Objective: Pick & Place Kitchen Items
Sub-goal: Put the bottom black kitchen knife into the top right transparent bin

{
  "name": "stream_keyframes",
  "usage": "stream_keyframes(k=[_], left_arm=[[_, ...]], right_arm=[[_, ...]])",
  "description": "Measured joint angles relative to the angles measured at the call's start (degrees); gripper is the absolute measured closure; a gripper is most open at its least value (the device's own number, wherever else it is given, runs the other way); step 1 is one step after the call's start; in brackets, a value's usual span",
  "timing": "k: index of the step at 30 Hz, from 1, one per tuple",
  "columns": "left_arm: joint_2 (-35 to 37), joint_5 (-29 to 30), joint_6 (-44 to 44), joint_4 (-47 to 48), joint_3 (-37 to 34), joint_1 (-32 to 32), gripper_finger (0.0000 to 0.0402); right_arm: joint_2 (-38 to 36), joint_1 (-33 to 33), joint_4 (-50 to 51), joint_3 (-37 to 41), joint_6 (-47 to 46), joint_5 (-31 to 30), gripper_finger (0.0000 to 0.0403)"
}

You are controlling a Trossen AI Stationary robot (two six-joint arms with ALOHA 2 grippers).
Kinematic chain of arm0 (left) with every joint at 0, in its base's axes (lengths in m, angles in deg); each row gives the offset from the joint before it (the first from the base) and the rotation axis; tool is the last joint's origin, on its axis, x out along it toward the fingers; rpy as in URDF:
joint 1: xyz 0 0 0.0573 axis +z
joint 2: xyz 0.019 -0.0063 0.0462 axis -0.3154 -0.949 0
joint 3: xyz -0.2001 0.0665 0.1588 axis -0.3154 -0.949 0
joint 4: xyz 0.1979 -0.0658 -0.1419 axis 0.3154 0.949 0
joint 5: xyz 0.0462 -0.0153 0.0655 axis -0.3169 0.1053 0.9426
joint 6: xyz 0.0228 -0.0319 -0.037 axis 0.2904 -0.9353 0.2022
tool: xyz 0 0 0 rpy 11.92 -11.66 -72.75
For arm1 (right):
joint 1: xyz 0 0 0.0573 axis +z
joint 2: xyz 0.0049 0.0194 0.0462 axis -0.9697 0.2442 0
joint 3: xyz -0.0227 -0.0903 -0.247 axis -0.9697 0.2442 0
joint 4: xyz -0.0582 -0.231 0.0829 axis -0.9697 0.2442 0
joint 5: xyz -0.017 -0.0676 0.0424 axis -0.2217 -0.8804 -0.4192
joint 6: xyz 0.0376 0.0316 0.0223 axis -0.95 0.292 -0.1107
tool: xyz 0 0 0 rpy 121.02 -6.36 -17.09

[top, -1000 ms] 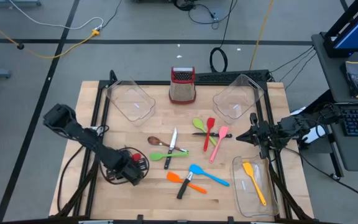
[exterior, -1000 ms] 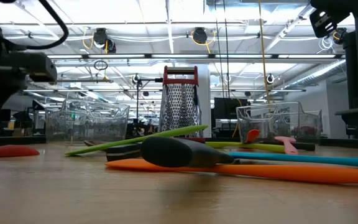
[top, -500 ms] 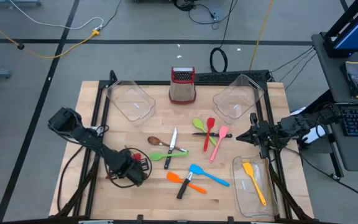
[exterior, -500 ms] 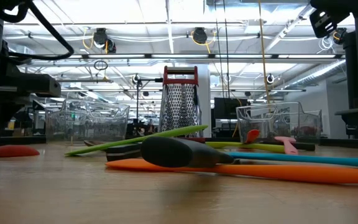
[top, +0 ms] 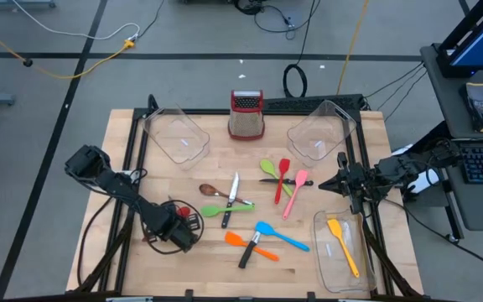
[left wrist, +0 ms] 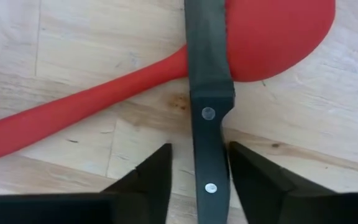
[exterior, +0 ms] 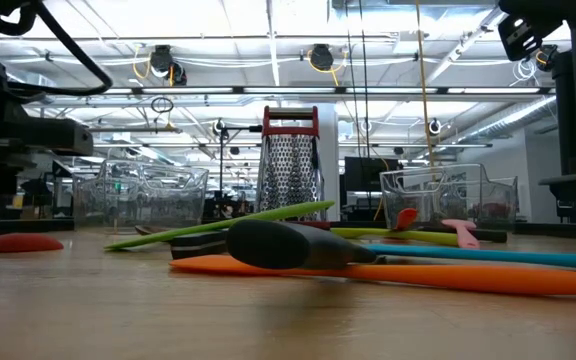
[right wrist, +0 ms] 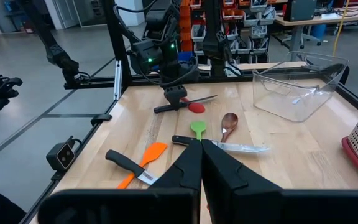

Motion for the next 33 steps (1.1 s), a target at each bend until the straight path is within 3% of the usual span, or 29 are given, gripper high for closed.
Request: stream_keyframes(k=[9,21,33], left_arm=[[0.0,2.2,-1.0,0.3,0.0,-0.4,0.0354],[1.1,2.0,-2.1,0.5,-0.2,-1.5,0.0354],[10.1,7.0,-1.7,1.9,-0.5,-2.4,0.0354]], right_arm=[[0.0,0.0,0.0,0.0,0.0,0.0,0.0403],[0.0,0.0,0.0,0.0,0.0,-0.2,0.0403],[0.0,0.0,-0.1,0.0,-0.2,-0.3,0.0403]])
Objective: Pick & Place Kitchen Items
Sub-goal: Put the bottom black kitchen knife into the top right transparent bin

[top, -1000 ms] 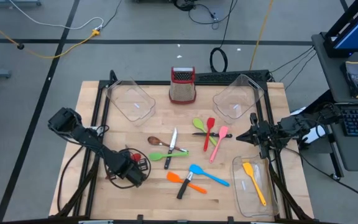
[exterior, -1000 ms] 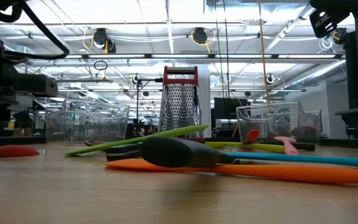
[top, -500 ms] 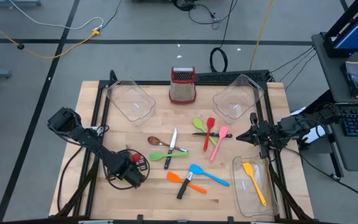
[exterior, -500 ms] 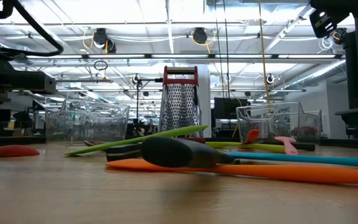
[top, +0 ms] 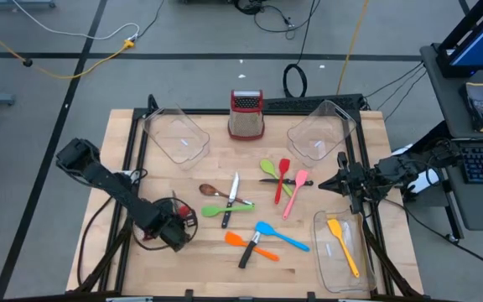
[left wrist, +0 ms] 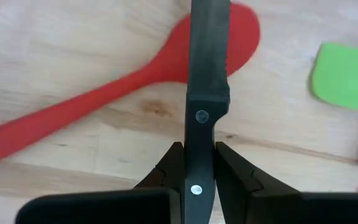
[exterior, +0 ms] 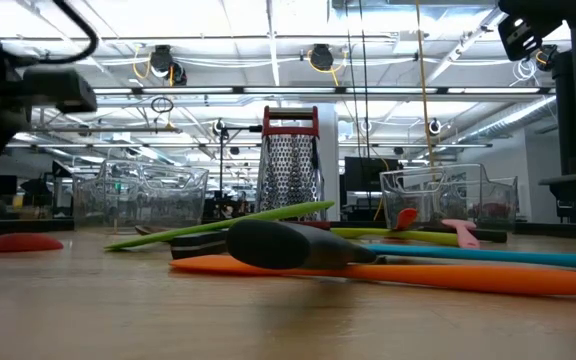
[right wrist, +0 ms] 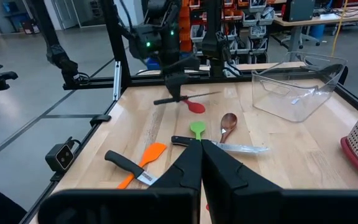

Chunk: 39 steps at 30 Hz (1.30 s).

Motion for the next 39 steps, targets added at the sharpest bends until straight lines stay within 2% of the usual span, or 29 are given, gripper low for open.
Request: stream_keyframes(k=[6,10,19,26,33,39], left_arm=[[5.0,4.2,3.2,0.0,0.1,0.0,0.0354],[7.9,8.9,8.5,-1.9,0.1,0.0,0.0354],[10.5,22.6,22.0,-13.7,0.2,0.3,0.0354],[10.5,28.7,35.9,-27.7,0.2,2.3,0.0354],[10.5,29.5,55.9,-43.4,0.2,5.3,0.0354],[10.5,26.2,72.5,-57.1,0.3,7.5,0.0354]], right_arm=[[0.0,0.0,0.0,0.0,-1.3,0.0,0.0403],[0.0,0.0,0.0,0.0,-1.3,0.0,0.0403],[0.0,0.0,-0.1,0.0,-1.3,0.0,0.0403],[0.0,0.0,-0.4,0.0,-1.1,0.0,0.0403],[0.0,0.0,-0.4,0.0,-1.1,0.0,0.0403],[0.0,0.0,-0.4,0.0,-1.1,0.0,0.0403]])
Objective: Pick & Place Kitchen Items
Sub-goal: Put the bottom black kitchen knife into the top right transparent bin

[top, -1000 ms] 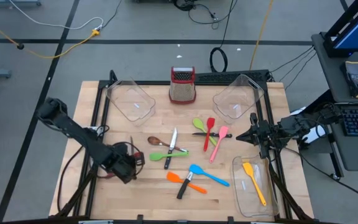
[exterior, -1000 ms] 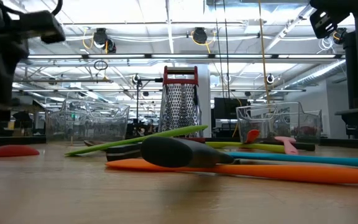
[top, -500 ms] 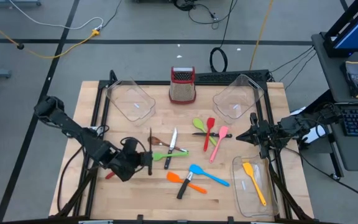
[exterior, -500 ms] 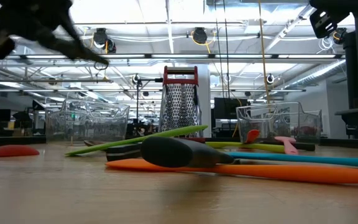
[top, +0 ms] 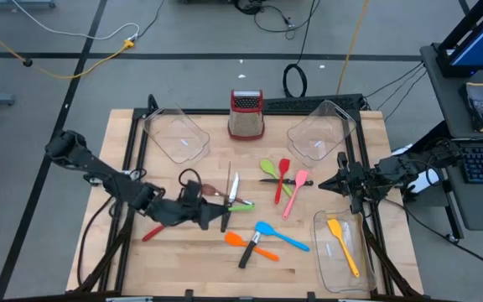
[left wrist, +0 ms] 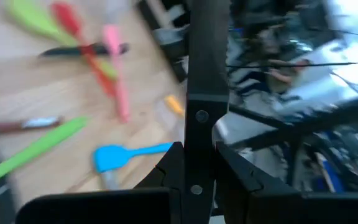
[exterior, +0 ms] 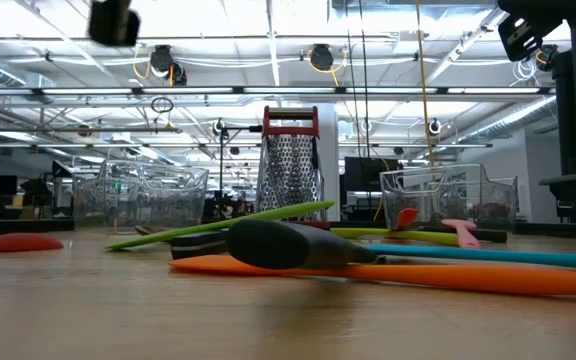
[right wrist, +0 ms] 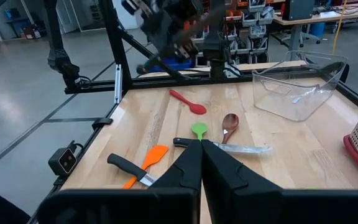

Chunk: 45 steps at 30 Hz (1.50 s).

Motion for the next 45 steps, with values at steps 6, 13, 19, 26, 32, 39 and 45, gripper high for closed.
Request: stream_keyframes(k=[6,13,19,26,32,39,45], left_arm=[[0.0,-3.1,11.0,-9.5,0.0,2.2,0.0354],[0.0,-9.6,18.9,-16.6,0.0,4.0,0.0354],[0.0,-13.9,25.5,-24.6,0.0,5.5,0.0354],[0.0,-19.7,33.0,-33.8,0.0,6.5,0.0354],[0.0,-23.2,38.6,-40.0,0.0,6.5,0.0354],[0.0,-24.0,39.4,-40.6,0.0,6.5,0.0354],[0.0,-19.0,32.2,-32.9,0.0,7.0,0.0354]], right_arm=[[0.0,0.0,0.0,0.0,0.0,0.0,0.0403],[0.0,0.0,0.0,0.0,0.0,0.0,0.0403],[0.0,0.0,0.0,0.0,0.0,0.0,0.0403],[0.0,0.0,0.0,0.0,0.4,-1.7,0.0403],[0.0,0.0,0.0,0.0,1.4,-1.7,0.0403],[0.0,0.0,0.0,0.0,1.3,-1.7,0.0403],[0.0,0.0,-1.3,0.0,1.4,-1.7,0.0403]])
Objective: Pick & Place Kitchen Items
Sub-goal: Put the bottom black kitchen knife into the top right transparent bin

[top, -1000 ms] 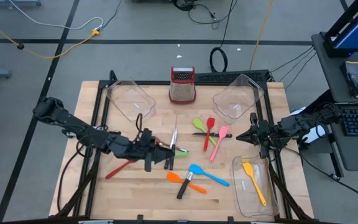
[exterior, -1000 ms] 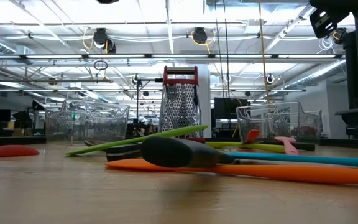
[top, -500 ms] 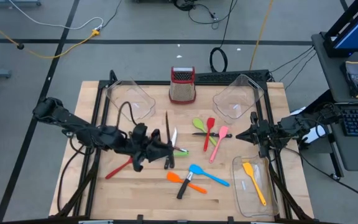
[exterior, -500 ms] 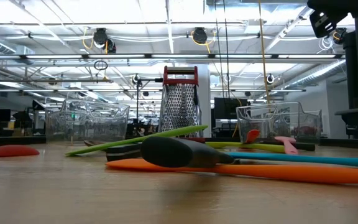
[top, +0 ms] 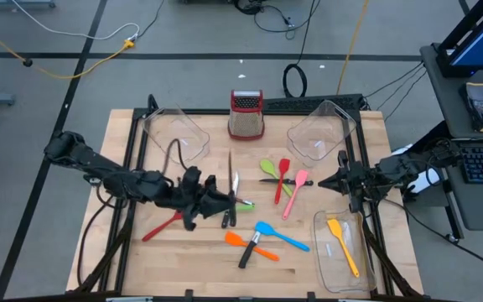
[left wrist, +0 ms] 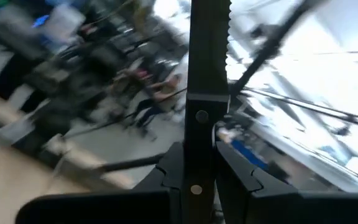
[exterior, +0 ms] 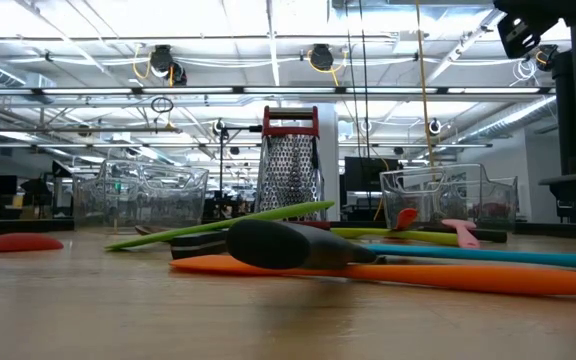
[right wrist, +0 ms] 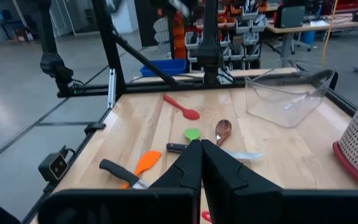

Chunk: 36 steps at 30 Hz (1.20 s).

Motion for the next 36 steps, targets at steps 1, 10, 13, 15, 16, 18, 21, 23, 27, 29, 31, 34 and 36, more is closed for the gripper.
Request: stream_keyframes(k=[1,10,13,15,16,18,21,23,27,29,31,34,36], left_arm=[[0.0,0.8,-1.8,1.6,0.0,0.2,0.0354],[0.0,5.8,-15.5,14.0,0.0,3.3,0.0354],[0.0,7.2,-15.4,14.9,0.0,4.6,0.0354],[0.0,8.7,-14.6,15.0,0.0,5.5,0.0354],[0.0,9.4,-14.0,15.0,0.0,6.0,0.0354],[0.0,10.8,-12.9,15.0,0.0,7.2,0.0354],[0.0,12.6,-12.0,14.9,0.0,8.8,0.0354],[0.0,13.3,-11.8,14.9,0.0,9.8,0.0354],[0.0,14.3,-11.4,14.8,0.0,11.4,0.0354],[0.0,15.3,-11.4,14.8,0.0,11.9,0.0354],[0.0,15.9,-10.5,14.8,0.0,12.3,0.0354],[0.0,17.9,-9.4,14.7,0.0,12.4,0.0354],[0.0,19.6,-8.4,14.4,0.0,12.4,0.0354]], right_arm=[[0.0,0.0,-0.6,0.0,0.2,0.0,0.0403],[3.1,-0.3,-11.6,0.0,3.5,-2.9,0.0403],[5.2,-1.1,-15.3,0.0,4.5,-2.8,0.0403],[6.8,-1.7,-17.7,0.0,4.5,-2.8,0.0403],[7.7,-2.1,-19.0,0.0,4.5,-2.8,0.0403],[9.8,-3.0,-21.6,0.0,4.7,-2.8,0.0403],[13.3,-4.5,-25.2,0.0,4.6,-2.8,0.0403],[15.8,-5.5,-27.3,0.0,4.6,-2.8,0.0401],[20.9,-7.7,-32.7,0.0,4.5,-2.6,0.0392],[23.5,-8.6,-35.2,0.0,4.5,-2.4,0.0386],[25.9,-9.4,-37.5,0.0,4.5,-2.4,0.0378],[29.0,-10.6,-40.3,0.0,4.5,-2.3,0.0366],[30.9,-11.4,-42.6,0.0,4.5,-1.0,0.0356]])
